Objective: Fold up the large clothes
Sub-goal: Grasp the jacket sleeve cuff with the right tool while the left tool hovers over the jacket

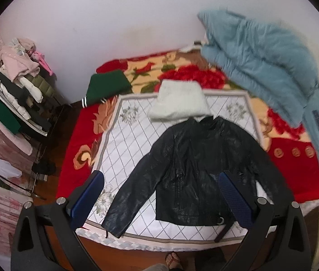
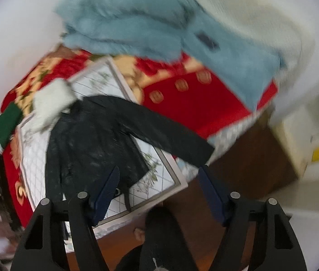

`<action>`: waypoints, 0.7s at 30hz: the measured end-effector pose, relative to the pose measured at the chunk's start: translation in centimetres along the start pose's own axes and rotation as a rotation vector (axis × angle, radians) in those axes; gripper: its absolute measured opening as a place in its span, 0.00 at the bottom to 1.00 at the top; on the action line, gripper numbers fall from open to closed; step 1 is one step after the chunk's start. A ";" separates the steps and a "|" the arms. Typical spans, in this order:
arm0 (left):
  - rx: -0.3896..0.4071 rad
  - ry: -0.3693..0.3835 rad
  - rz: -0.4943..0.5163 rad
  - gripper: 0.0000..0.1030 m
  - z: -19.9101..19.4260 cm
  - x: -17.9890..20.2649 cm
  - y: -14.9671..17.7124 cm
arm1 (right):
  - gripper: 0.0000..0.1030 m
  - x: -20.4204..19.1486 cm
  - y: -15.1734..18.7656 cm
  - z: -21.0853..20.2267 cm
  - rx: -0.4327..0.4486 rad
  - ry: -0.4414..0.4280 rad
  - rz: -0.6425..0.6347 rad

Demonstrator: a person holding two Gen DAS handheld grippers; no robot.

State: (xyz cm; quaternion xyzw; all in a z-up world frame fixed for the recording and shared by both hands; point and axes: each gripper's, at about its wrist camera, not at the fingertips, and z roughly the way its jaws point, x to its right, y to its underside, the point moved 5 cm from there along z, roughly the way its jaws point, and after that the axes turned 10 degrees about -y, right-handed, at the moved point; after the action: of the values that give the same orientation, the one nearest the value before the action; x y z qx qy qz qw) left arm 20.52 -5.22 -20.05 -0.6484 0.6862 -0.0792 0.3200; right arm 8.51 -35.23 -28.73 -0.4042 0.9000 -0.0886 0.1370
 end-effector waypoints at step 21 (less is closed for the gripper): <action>-0.307 -0.009 0.309 1.00 23.6 26.1 8.1 | 0.72 30.5 7.6 42.2 -0.206 -0.261 1.081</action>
State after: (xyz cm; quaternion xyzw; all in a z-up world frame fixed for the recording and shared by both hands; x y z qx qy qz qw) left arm 27.69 -21.37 -51.52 -0.5770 0.7800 0.0790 0.2289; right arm -2.82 -55.17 -76.04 0.0955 0.9586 0.1334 0.2329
